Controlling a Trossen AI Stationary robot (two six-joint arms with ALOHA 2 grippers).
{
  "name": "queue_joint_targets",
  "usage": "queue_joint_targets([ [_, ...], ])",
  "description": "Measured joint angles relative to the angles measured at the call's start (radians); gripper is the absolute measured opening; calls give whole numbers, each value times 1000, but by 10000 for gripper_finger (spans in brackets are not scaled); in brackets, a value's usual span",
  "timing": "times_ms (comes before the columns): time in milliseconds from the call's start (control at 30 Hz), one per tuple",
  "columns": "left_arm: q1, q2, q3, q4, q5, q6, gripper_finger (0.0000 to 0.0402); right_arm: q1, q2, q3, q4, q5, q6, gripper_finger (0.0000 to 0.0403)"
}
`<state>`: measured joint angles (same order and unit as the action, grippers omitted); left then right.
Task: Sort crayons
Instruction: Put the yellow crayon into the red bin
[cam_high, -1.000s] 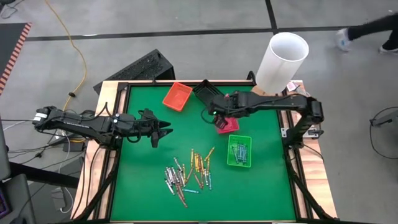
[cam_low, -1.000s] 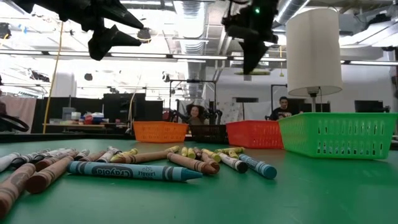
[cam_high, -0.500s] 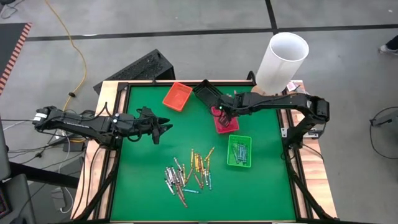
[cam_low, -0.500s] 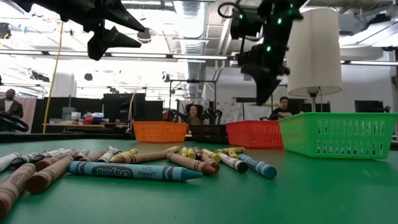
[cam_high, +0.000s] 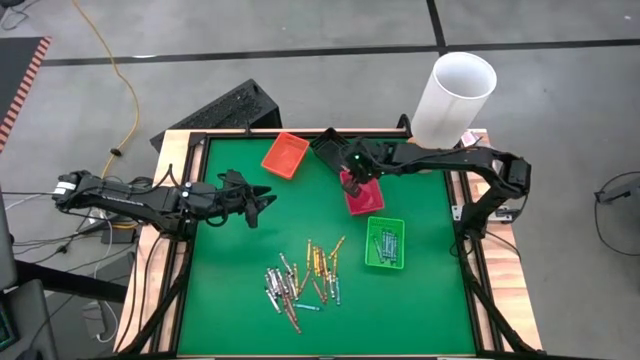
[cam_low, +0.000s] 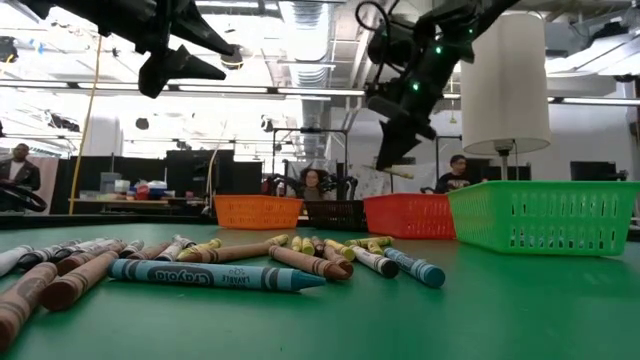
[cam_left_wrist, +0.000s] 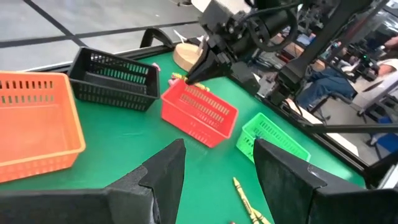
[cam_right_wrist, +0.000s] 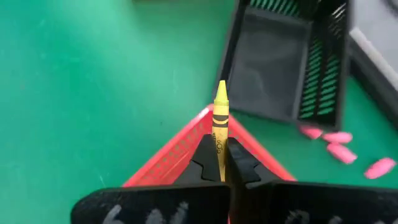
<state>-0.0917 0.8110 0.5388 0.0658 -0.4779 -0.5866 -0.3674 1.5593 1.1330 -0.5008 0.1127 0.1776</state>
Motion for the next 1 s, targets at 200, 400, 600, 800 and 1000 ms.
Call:
queue_joint_targets([
  [200, 0, 0, 0, -9, -1, -3, 180, -37, 0, -49, 20, -17, 26, 0],
  [400, 0, 0, 0, -9, -5, -5, 180, -48, 1, -81, 28, -21, 41, 0],
  [600, 0, 0, 0, -9, -5, -6, 180, -33, 1, -81, 29, -21, 69, 5],
  [800, 0, 0, 0, -8, -5, -20, 180, -11, 1, -81, -11, -39, 92, 52],
  [1000, 0, 0, 0, -8, -5, -25, 180, 8, 1, -81, -23, -39, 94, 95],
])
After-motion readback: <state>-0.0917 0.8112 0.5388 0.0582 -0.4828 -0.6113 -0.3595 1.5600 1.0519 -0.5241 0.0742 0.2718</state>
